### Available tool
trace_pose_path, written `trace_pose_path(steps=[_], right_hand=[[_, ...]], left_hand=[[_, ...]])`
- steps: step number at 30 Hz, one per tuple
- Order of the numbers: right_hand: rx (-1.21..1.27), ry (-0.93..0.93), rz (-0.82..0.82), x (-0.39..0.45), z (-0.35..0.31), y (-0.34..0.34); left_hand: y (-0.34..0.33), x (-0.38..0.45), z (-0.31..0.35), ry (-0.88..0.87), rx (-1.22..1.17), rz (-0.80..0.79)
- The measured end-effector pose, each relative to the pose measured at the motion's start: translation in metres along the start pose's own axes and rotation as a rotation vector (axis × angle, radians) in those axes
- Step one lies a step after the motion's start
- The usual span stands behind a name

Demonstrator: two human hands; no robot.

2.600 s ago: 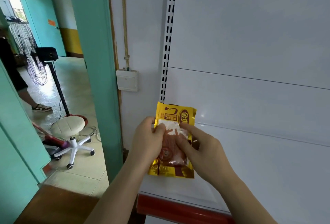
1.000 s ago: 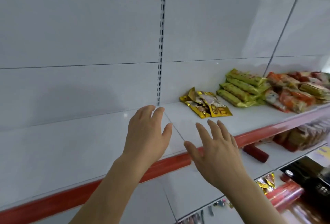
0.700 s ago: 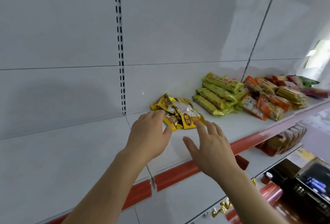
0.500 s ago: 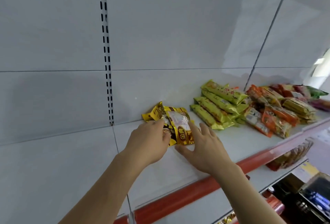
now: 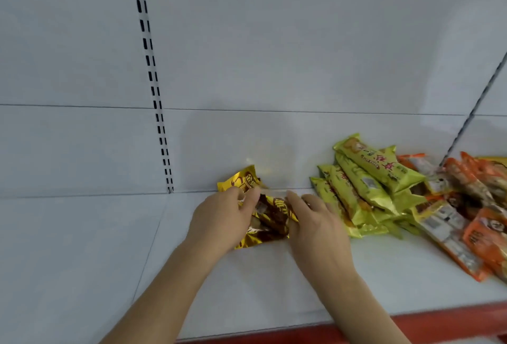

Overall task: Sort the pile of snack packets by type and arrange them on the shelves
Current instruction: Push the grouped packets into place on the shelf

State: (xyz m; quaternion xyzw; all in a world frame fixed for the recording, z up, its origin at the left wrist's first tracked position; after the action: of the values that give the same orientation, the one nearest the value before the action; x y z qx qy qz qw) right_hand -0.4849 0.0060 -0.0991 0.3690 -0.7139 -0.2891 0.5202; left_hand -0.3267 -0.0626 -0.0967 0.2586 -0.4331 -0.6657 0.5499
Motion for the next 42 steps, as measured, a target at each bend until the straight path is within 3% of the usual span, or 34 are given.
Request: trace_pose_path(steps=[3,6,8,10,12,15,19,22,26,28,31,36,38,42], right_hand=[[0.135,0.178,0.068,-0.002,-0.020,0.010],[0.212,0.320,-0.104,-0.012,-0.033,-0.006],[0.172,0.345,-0.253,-0.010,-0.034,-0.021],[0.114,0.224,-0.373,0.001,-0.025,-0.033],[0.044,0.078,-0.468,0.016,-0.014,-0.045],[-0.036,0.020,-0.574,0.031,-0.009,-0.062],[-0.125,-0.003,-0.441,0.042,-0.010,-0.047],[-0.013,-0.086,-0.289,0.050,-0.017,-0.031],[-0.098,-0.112,-0.481,0.034,-0.054,-0.058],[-0.185,-0.146,-0.502,0.029,-0.061,-0.066],[-0.178,-0.159,-0.399,0.037,-0.063,-0.058],[0.102,-0.070,-0.111,0.027,-0.089,-0.004],[0.190,0.024,-0.071,0.014,-0.123,0.009],[0.261,0.085,-0.073,-0.014,-0.165,0.006]], left_hand=[[-0.013,-0.004,0.004,0.223,-0.601,-0.068],[-0.021,-0.011,-0.011,0.452,-1.055,-0.019],[-0.019,-0.015,-0.025,0.520,-1.083,0.030],[-0.010,-0.019,-0.045,0.544,-1.048,0.120],[0.007,-0.027,-0.065,0.552,-0.934,0.215],[0.032,-0.037,-0.089,0.530,-0.686,0.290],[0.047,-0.039,-0.102,0.512,-0.620,0.286],[0.047,-0.038,-0.108,0.467,-0.582,0.267],[0.045,-0.044,-0.119,0.475,-0.604,0.253],[0.046,-0.046,-0.125,0.486,-0.624,0.252],[0.045,-0.046,-0.138,0.506,-0.645,0.249],[0.049,-0.053,-0.134,0.457,-0.717,0.268],[0.049,-0.056,-0.116,0.361,-0.851,0.223],[0.044,-0.070,-0.080,0.271,-1.418,0.011]])
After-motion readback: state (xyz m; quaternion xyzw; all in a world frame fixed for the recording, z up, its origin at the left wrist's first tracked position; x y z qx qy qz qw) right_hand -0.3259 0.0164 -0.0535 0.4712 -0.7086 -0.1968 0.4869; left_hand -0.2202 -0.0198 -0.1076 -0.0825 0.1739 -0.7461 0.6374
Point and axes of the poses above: each hand's wrist, its own x-axis towards the middle knuckle, its own y-axis out of the back of the hand, z = x × y, the point moved 9 cm from there along x, towards the middle knuckle, and after that the axes turned 4 degrees about x, right-handed, at the moved point
